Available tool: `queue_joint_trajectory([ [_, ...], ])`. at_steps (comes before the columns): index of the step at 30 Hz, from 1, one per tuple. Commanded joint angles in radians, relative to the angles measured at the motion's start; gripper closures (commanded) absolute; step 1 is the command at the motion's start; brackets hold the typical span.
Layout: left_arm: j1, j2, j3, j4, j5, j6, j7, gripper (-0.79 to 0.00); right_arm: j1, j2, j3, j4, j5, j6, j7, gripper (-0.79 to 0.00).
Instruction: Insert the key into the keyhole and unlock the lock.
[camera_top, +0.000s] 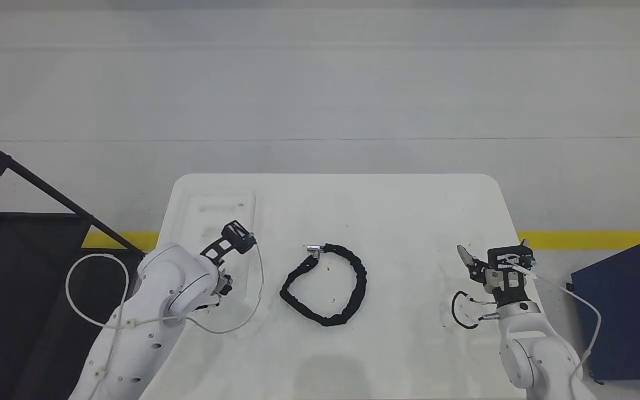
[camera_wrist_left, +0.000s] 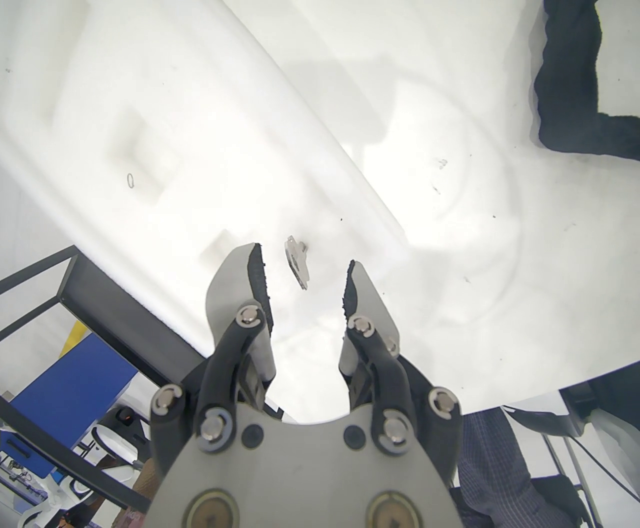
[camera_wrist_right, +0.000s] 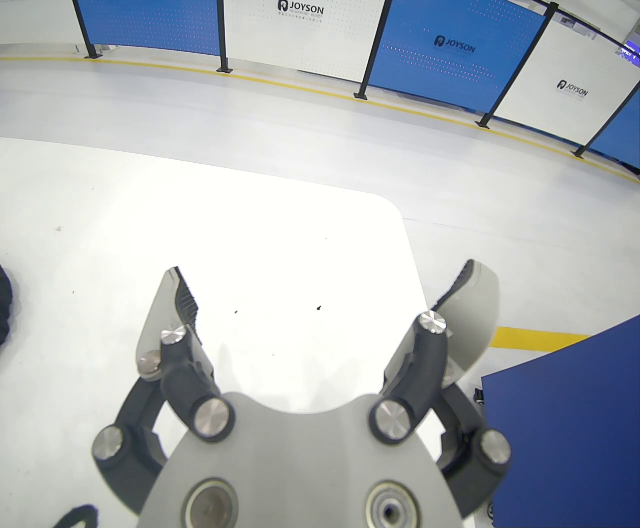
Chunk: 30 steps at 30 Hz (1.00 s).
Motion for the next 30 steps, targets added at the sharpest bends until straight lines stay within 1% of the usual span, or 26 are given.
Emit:
queue_joint_trajectory([
  [1, 0.0, 0.002, 0.002, 0.0, -0.002, 0.001, -0.001, -0.332, 0.0, 0.0, 0.0, 0.0, 0.0, 0.0, 0.0, -0.785],
  [11, -0.011, 0.007, 0.015, 0.027, 0.004, 0.003, 0.003, -0.299, 0.0, 0.0, 0.0, 0.0, 0.0, 0.0, 0.0, -0.785],
  [13, -0.015, 0.007, 0.019, 0.032, 0.005, 0.007, 0.006, -0.268, 0.0, 0.0, 0.0, 0.0, 0.0, 0.0, 0.0, -0.785],
  [14, -0.017, 0.006, 0.022, 0.034, 0.005, 0.009, 0.008, -0.237, 0.0, 0.0, 0.0, 0.0, 0.0, 0.0, 0.0, -0.785],
  [18, -0.028, 0.004, 0.033, 0.047, -0.001, 0.015, 0.009, -0.212, 0.0, 0.0, 0.0, 0.0, 0.0, 0.0, 0.0, -0.785],
  [20, -0.034, 0.004, 0.039, 0.051, -0.003, 0.018, 0.009, -0.182, 0.0, 0.0, 0.0, 0.0, 0.0, 0.0, 0.0, -0.785],
  [22, -0.038, 0.003, 0.044, 0.056, -0.004, 0.019, 0.006, -0.086, 0.0, 0.0, 0.0, 0.0, 0.0, 0.0, 0.0, -0.785],
  [23, -0.04, 0.003, 0.045, 0.057, -0.005, 0.019, 0.004, 0.0, 0.0, 0.0, 0.0, 0.0, 0.0, 0.0, 0.0, -0.785],
  [30, -0.05, 0.006, 0.038, 0.038, -0.011, 0.023, -0.003, 0.0, 0.0, 0.0, 0.0, 0.0, 0.0, 0.0, 0.0, -0.785],
])
